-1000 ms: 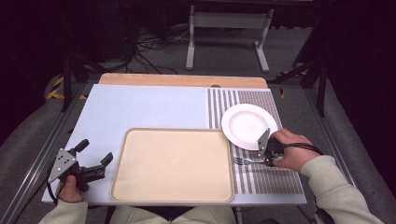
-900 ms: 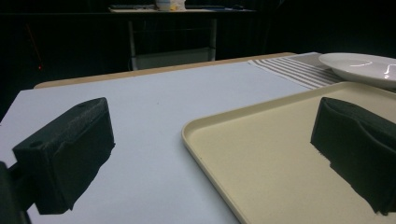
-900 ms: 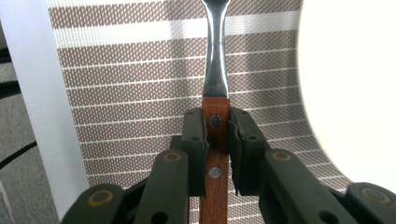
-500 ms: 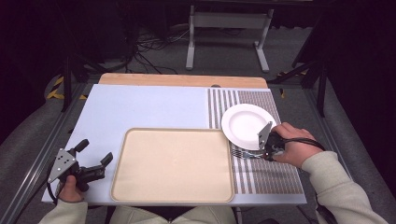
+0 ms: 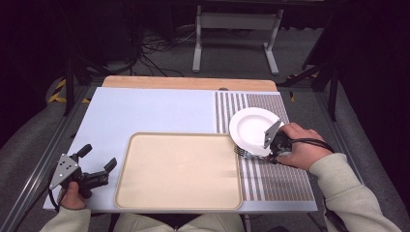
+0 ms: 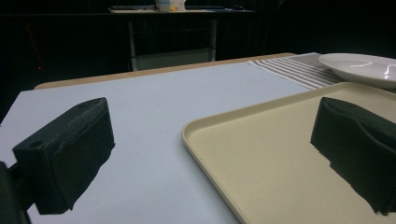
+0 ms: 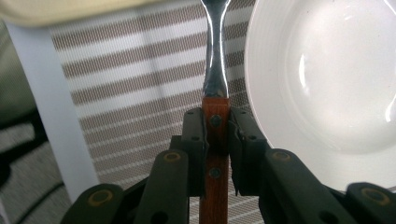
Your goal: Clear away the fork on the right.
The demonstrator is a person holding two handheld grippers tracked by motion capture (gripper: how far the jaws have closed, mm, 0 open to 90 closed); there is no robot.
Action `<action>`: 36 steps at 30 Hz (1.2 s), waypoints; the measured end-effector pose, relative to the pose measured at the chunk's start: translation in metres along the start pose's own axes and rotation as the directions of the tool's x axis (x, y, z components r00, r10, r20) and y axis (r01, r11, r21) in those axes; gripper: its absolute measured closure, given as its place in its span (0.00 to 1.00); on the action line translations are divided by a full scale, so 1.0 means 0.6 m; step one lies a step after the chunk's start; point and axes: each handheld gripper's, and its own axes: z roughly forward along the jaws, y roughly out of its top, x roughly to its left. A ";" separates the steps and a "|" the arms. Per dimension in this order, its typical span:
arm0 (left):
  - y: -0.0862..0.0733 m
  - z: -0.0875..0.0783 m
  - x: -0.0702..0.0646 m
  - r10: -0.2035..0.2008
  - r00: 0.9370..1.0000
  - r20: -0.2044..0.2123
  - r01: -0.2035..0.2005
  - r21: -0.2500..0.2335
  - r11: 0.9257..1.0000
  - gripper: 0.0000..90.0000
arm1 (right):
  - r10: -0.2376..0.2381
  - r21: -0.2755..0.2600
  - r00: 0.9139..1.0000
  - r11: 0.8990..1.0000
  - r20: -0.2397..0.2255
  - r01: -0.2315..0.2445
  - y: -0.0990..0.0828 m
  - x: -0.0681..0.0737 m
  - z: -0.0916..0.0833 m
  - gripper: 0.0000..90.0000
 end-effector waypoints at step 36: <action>0.000 0.000 0.000 -0.004 1.000 -0.003 0.004 -0.005 1.000 0.00 | 0.507 -0.069 0.836 0.845 -0.211 -0.530 0.071 0.030 -0.018 0.86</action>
